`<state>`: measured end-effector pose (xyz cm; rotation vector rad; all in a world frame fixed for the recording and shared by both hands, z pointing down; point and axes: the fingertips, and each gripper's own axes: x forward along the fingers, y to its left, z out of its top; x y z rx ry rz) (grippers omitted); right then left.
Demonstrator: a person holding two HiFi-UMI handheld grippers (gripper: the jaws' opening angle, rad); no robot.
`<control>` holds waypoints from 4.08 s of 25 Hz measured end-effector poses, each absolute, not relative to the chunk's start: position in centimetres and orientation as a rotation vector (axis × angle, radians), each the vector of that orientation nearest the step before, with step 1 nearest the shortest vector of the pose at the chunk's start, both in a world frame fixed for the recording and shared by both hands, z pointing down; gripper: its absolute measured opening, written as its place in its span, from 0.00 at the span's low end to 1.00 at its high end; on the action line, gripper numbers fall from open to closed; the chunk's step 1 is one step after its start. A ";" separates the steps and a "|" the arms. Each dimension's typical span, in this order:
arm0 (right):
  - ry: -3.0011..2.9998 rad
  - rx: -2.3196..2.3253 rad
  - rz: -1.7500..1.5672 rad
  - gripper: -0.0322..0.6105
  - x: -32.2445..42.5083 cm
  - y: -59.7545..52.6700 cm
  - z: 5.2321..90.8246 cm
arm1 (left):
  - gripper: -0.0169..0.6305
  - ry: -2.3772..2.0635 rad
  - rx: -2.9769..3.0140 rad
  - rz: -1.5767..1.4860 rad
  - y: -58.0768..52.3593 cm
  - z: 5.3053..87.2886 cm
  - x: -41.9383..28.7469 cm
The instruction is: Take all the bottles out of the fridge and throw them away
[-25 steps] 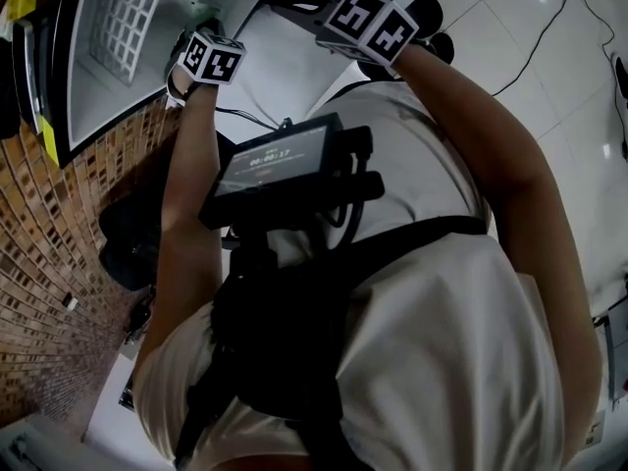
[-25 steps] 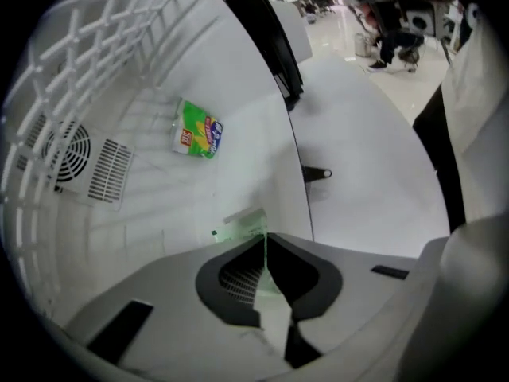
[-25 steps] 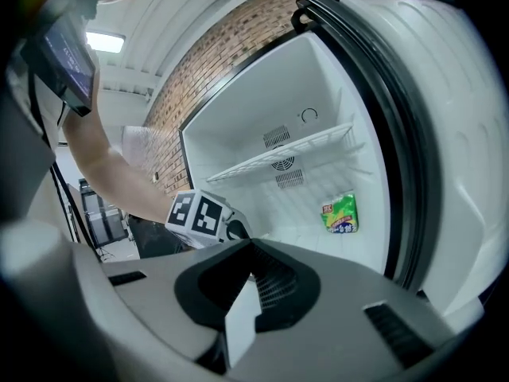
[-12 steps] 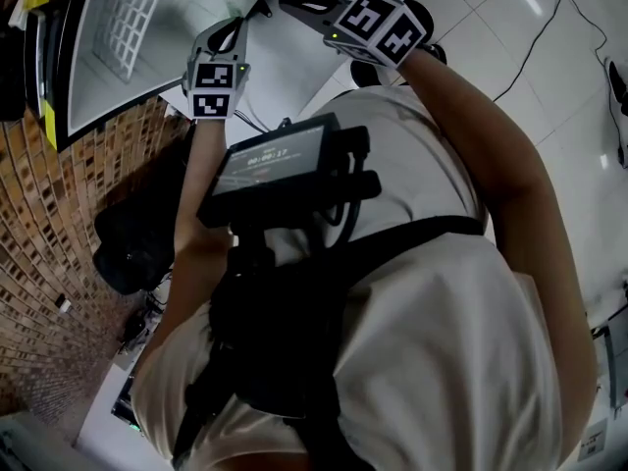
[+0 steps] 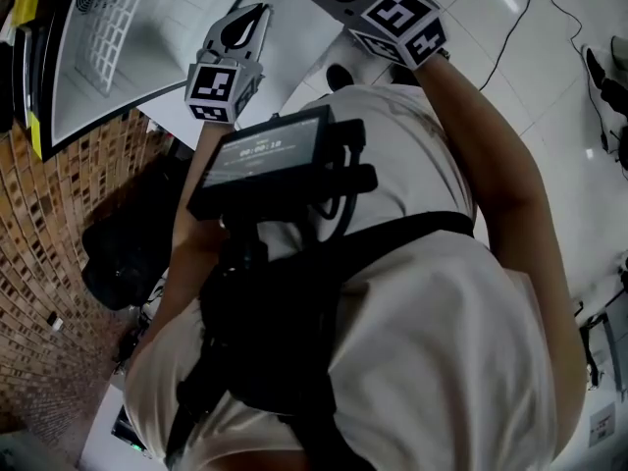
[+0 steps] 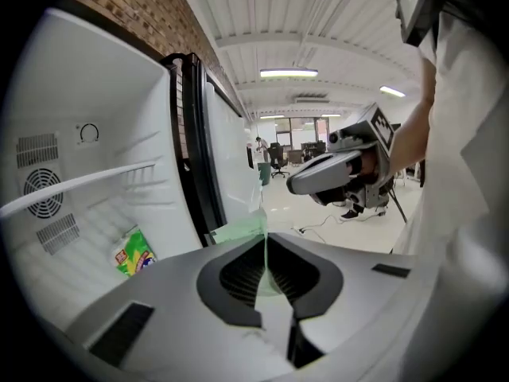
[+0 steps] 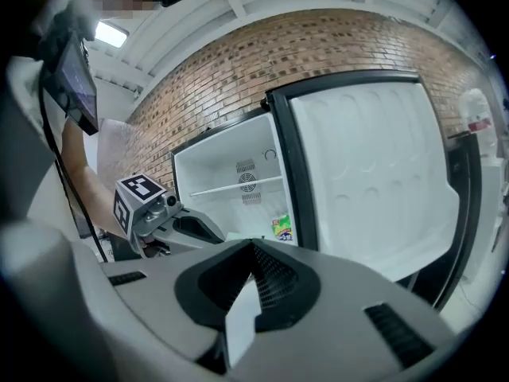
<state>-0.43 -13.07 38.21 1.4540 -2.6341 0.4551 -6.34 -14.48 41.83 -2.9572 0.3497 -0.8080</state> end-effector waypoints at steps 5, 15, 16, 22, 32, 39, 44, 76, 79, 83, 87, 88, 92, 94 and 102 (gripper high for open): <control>-2.585 1.555 0.451 0.05 2.9 -11.0 37.7 | 0.06 0.281 -3.131 -0.620 -12.4 40.6 -3.2; -2.518 1.667 0.480 0.05 6.6 -8.0 38.8 | 0.06 0.107 -3.217 -0.604 -8.9 41.7 0.4; -2.510 1.678 0.487 0.05 6.7 -7.8 39.0 | 0.06 0.085 -3.225 -0.612 -8.6 41.9 0.7; -2.439 1.759 0.534 0.05 8.2 -6.1 39.5 | 0.06 -0.155 -3.232 -0.692 -5.0 43.5 2.4; -2.362 1.836 0.646 0.05 13.5 -1.9 42.3 | 0.06 -0.319 -3.197 -0.979 0.9 49.8 8.3; -2.344 1.818 0.727 0.05 15.1 -0.9 44.9 | 0.07 -0.317 -3.086 -1.209 1.0 55.9 10.1; -2.332 1.758 0.762 0.05 15.3 -0.5 46.9 | 0.07 -0.248 -3.067 -1.294 0.8 58.9 11.1; -2.332 1.679 0.761 0.05 16.0 -0.6 48.7 | 0.17 -0.150 -3.019 -1.272 0.1 58.4 11.8; -2.347 1.671 0.737 0.05 15.4 -0.9 48.1 | 0.17 -0.130 -3.038 -1.224 -0.2 57.2 11.7; -2.373 1.674 0.709 0.05 14.7 -1.6 46.9 | 0.11 -0.078 -3.083 -1.118 -0.9 54.5 11.1; -2.397 1.661 0.674 0.05 13.8 -2.5 45.9 | 0.05 0.019 -3.127 -1.016 -2.1 52.0 10.1; -2.405 1.655 0.663 0.05 13.5 -2.8 45.6 | 0.05 0.044 -3.136 -0.996 -2.4 51.5 9.8; -2.440 1.620 0.625 0.05 12.0 -3.8 44.8 | 0.05 0.106 -3.157 -0.919 -3.2 49.7 8.4; -2.453 1.600 0.606 0.05 11.3 -4.3 44.4 | 0.05 0.135 -3.166 -0.877 -3.6 48.9 7.8; -2.513 1.508 0.521 0.05 8.6 -6.2 41.6 | 0.05 0.355 -3.201 -0.704 -6.5 45.9 4.5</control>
